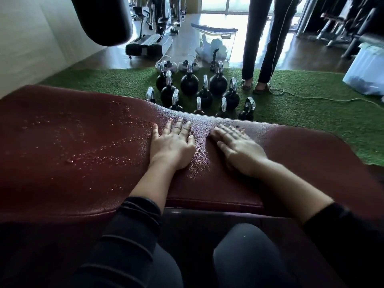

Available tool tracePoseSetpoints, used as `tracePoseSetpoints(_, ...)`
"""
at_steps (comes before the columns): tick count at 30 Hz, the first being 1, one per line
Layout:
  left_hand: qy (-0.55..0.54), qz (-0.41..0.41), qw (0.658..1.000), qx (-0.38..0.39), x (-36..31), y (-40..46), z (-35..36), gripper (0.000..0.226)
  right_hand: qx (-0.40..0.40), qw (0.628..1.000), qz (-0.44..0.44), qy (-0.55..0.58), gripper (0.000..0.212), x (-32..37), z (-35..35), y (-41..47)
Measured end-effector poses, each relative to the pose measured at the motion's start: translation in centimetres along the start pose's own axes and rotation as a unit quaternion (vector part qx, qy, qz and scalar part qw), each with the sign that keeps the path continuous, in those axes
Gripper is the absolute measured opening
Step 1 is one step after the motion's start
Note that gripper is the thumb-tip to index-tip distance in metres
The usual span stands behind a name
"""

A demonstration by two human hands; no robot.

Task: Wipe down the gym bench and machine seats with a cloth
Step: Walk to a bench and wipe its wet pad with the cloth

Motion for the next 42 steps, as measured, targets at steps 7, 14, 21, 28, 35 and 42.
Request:
tracePoseSetpoints(7, -0.026, 0.029, 0.999, 0.036, 0.4, -0.9, -0.9, 0.057, -0.017, 0.999, -0.023, 0.027, 0.052, 2.3, 0.6, -3.0)
tracePoseSetpoints(14, 0.017, -0.008, 1.0, 0.013, 5.6, -4.8, -3.2, 0.059, -0.014, 0.999, -0.013, 0.026, 0.052, 2.2, 0.6, -3.0)
tracePoseSetpoints(21, 0.025, -0.032, 0.999, 0.01, 6.8, -5.6, -2.4, 0.056, -0.003, 1.0, -0.006, 0.027, 0.052, 2.2, 0.7, -2.2)
tracePoseSetpoints(28, 0.003, -0.027, 1.0, 0.0, 7.1, -5.4, -2.3, 0.053, 0.023, 0.999, -0.005, 0.033, 0.052, 5.7, 0.2, 4.2)
tracePoseSetpoints(35, -0.017, -0.023, 1.0, -0.01, 7.5, -5.3, -2.3, 0.052, -0.048, 0.979, -0.197, 0.016, 0.058, 8.6, 1.1, -5.1)
tracePoseSetpoints(42, -0.014, -0.023, 1.0, -0.016, 7.4, -5.4, -2.1, 0.052, -0.011, 0.991, -0.132, 0.014, 0.051, 2.0, -0.1, -3.4)
Point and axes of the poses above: each hand's wrist, its own y-axis towards the middle knuckle, its own z-axis out of the palm, x = y × z, the point moved 2 cm from there along y, towards the middle knuckle, and after that the axes turned 5 degrees about -y, right-handed, at the moved point
